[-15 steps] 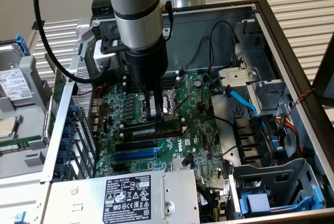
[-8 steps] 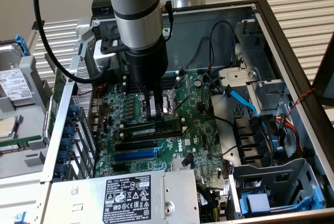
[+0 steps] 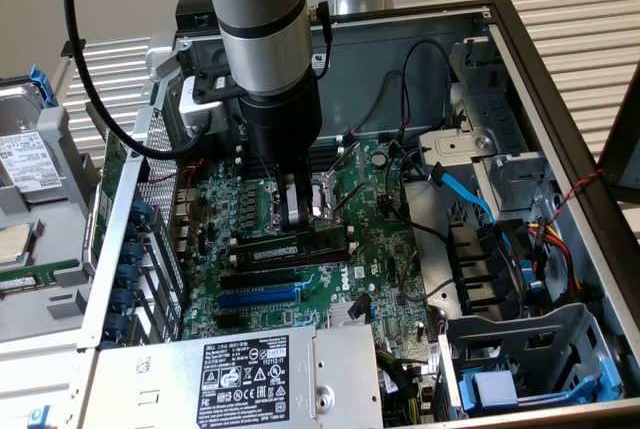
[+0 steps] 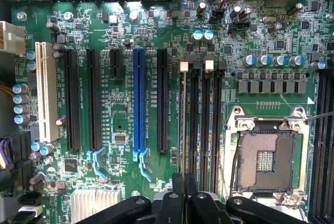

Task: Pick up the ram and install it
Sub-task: 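Insert the ram into the slot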

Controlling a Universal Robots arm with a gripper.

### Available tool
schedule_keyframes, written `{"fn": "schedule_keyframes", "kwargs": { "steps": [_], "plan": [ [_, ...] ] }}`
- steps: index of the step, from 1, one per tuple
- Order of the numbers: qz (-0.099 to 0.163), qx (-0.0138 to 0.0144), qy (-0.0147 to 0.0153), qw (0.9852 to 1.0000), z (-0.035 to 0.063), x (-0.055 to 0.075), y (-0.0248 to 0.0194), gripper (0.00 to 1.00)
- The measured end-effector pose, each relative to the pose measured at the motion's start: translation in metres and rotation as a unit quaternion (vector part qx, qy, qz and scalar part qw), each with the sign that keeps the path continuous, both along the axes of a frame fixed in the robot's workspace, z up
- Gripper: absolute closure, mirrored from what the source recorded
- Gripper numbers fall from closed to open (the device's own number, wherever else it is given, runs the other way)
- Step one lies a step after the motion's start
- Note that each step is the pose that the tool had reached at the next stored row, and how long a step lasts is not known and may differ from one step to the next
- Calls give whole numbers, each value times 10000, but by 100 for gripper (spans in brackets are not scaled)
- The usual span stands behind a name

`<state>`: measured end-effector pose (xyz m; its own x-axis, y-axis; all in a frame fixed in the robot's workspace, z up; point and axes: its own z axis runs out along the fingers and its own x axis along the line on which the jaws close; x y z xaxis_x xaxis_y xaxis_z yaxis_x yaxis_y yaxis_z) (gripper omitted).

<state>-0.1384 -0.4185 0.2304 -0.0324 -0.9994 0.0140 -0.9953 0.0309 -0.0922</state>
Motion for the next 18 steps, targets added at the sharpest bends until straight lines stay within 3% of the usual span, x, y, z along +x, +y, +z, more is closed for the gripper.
{"fn": "schedule_keyframes", "kwargs": {
  "steps": [18],
  "plan": [
    [0,1,-2,10000,0,6,0,88]
  ]
}}
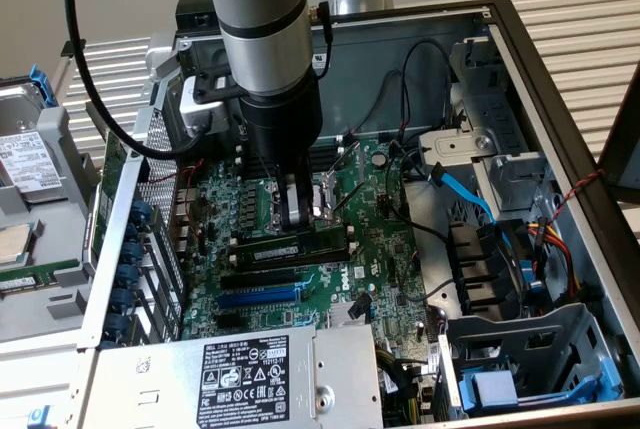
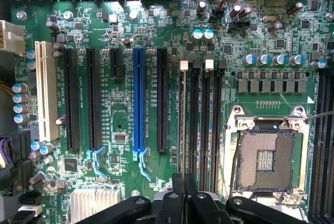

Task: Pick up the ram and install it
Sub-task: 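Insert the ram into the slot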

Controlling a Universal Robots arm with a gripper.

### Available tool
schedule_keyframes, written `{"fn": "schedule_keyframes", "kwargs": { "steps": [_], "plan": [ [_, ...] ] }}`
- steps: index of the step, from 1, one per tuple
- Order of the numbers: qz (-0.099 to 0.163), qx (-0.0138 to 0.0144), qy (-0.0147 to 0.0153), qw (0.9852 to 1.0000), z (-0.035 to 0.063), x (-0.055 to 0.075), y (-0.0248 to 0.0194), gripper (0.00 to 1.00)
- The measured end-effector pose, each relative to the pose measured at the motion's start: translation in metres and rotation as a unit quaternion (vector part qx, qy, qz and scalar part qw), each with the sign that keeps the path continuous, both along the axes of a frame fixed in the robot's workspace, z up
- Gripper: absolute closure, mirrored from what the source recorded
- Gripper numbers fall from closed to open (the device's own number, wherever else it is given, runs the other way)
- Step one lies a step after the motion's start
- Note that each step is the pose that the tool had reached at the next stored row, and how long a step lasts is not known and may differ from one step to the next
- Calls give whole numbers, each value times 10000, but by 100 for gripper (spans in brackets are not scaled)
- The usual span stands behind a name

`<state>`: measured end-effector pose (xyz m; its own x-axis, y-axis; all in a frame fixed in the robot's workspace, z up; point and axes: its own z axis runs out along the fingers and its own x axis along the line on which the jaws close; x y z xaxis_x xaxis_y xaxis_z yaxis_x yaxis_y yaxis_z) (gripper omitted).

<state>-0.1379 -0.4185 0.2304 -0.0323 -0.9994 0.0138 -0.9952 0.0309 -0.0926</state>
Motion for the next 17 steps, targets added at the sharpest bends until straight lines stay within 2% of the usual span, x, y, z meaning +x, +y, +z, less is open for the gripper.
{"fn": "schedule_keyframes", "kwargs": {
  "steps": [17],
  "plan": [
    [1,5,-13,10000,0,-4,-2,88]
  ]
}}
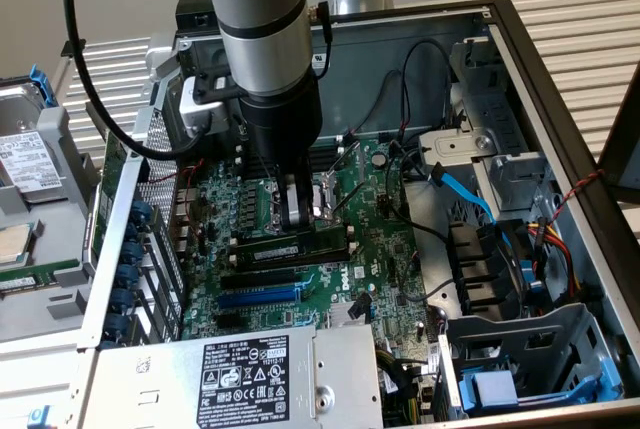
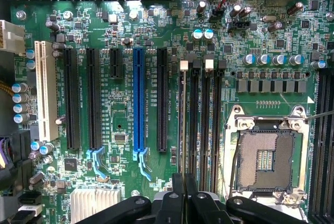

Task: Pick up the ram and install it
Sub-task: 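Insert the ram into the slot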

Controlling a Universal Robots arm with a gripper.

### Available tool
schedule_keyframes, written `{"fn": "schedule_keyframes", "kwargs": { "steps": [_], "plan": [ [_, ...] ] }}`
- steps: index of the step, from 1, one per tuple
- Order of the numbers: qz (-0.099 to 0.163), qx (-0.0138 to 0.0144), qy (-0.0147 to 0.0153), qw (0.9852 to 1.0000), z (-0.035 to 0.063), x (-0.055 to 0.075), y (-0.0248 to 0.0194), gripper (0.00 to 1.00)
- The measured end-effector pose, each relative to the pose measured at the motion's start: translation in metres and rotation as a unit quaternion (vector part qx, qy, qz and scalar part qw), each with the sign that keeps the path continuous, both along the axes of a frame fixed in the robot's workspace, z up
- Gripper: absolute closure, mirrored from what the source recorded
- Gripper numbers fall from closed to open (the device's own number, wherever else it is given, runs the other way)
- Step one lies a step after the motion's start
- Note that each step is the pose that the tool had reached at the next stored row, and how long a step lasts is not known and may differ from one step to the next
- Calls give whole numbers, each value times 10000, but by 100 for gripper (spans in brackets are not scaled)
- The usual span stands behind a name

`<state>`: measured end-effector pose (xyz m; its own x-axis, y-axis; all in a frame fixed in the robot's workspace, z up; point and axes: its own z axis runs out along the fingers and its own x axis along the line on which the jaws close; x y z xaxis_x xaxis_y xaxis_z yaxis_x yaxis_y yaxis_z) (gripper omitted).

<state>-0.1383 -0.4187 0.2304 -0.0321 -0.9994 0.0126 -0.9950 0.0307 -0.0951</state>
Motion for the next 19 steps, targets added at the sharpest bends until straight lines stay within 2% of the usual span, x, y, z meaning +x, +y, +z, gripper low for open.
{"fn": "schedule_keyframes", "kwargs": {
  "steps": [19],
  "plan": [
    [0,6,-8,10000,0,-14,-1,88]
  ]
}}
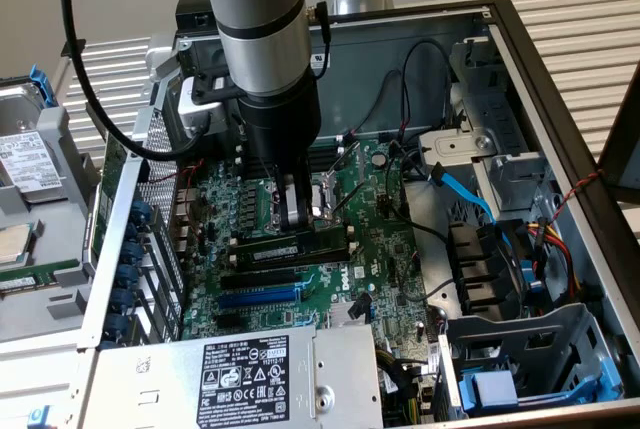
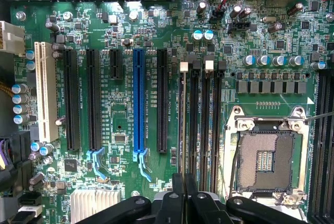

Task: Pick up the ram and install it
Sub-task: 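Insert the ram into the slot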

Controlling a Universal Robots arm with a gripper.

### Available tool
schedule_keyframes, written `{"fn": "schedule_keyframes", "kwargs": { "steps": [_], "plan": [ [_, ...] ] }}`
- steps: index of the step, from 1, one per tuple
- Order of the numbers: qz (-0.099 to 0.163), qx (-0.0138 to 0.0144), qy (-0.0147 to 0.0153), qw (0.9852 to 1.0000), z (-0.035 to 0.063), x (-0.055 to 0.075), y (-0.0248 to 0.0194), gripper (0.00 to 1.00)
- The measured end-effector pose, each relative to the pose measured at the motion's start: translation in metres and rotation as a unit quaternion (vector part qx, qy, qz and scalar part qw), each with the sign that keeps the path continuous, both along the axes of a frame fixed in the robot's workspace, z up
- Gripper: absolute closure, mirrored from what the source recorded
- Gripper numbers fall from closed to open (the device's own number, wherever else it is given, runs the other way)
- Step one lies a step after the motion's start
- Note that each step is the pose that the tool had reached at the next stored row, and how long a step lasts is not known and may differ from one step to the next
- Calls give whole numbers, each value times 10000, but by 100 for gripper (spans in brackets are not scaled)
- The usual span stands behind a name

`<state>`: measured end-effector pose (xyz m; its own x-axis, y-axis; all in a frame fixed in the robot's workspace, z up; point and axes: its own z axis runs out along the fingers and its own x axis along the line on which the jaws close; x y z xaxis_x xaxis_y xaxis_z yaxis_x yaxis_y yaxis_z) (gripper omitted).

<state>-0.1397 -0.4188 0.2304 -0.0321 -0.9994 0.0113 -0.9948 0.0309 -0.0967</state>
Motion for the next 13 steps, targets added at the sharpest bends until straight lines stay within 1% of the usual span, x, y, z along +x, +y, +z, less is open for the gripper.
{"fn": "schedule_keyframes", "kwargs": {
  "steps": [13],
  "plan": [
    [0,0,0,10000,-7,0,0,88]
  ]
}}
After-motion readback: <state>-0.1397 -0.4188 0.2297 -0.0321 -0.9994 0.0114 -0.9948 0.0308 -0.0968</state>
